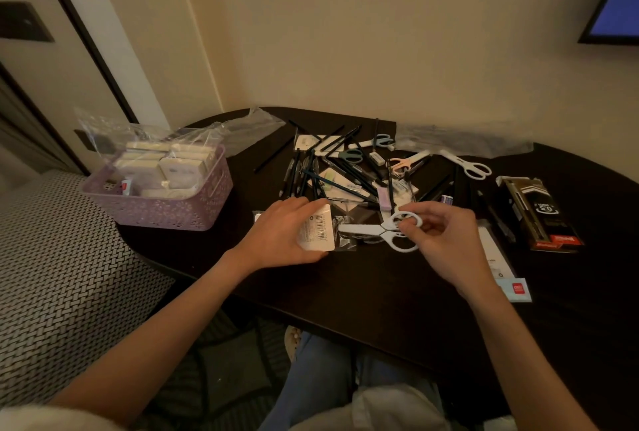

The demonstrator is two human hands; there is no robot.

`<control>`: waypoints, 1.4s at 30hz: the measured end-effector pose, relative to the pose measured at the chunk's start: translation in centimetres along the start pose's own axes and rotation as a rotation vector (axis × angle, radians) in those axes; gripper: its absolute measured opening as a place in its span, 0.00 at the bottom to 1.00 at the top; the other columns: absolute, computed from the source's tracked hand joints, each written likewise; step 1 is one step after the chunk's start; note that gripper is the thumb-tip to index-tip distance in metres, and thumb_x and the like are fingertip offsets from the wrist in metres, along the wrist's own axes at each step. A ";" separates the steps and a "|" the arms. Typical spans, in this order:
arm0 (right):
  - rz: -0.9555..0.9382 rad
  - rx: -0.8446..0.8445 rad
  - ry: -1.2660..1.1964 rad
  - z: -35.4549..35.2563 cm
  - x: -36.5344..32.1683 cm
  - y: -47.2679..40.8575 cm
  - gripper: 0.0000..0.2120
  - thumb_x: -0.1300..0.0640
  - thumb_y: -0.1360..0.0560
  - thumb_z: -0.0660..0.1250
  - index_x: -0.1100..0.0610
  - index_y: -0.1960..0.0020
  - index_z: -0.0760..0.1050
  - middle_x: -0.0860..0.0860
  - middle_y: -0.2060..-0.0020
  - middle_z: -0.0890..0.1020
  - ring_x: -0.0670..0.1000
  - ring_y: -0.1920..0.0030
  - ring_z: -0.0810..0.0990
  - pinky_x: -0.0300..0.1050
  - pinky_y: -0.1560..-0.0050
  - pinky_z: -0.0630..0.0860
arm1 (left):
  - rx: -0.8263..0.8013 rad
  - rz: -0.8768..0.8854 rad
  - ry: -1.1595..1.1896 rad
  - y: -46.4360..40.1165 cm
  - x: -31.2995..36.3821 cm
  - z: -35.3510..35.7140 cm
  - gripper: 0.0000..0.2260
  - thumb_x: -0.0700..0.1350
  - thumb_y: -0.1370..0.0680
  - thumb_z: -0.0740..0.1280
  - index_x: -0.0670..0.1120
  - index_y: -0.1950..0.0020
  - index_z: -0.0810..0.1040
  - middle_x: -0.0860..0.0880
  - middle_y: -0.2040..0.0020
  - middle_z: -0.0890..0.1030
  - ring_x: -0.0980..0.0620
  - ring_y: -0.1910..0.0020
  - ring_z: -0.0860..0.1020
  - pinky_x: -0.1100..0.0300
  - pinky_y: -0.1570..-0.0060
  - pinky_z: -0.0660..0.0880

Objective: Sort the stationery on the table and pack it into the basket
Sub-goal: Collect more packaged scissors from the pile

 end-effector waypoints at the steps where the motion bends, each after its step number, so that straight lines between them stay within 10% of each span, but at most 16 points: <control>1: 0.004 -0.003 0.002 0.1 0.1 0.0 0.12 0.65 0.27 0.71 0.50 0.50 0.80 0.43 0.59 0.82 0.33 0.60 0.80 0.26 0.63 0.74 | 0.002 0.005 0.006 0.0 0.1 0.0 0.41 0.64 0.30 0.70 0.51 0.23 0.59 0.52 0.38 0.73 0.54 0.40 0.71 0.60 0.40 0.64; 42: 0.037 0.156 0.124 5.6 0.9 0.5 0.06 0.59 0.29 0.74 0.53 0.57 0.77 0.46 0.61 0.81 0.42 0.62 0.81 0.37 0.61 0.80 | 0.033 0.065 0.210 -0.8 3.5 1.0 0.42 0.65 0.32 0.72 0.54 0.23 0.58 0.54 0.40 0.74 0.61 0.45 0.70 0.64 0.48 0.69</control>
Point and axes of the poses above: each hand's wrist, its own y-axis away from the middle knuckle, its own z-axis out of the palm, x = y × z, the point moved 3 cm from there along -y, towards the middle knuckle
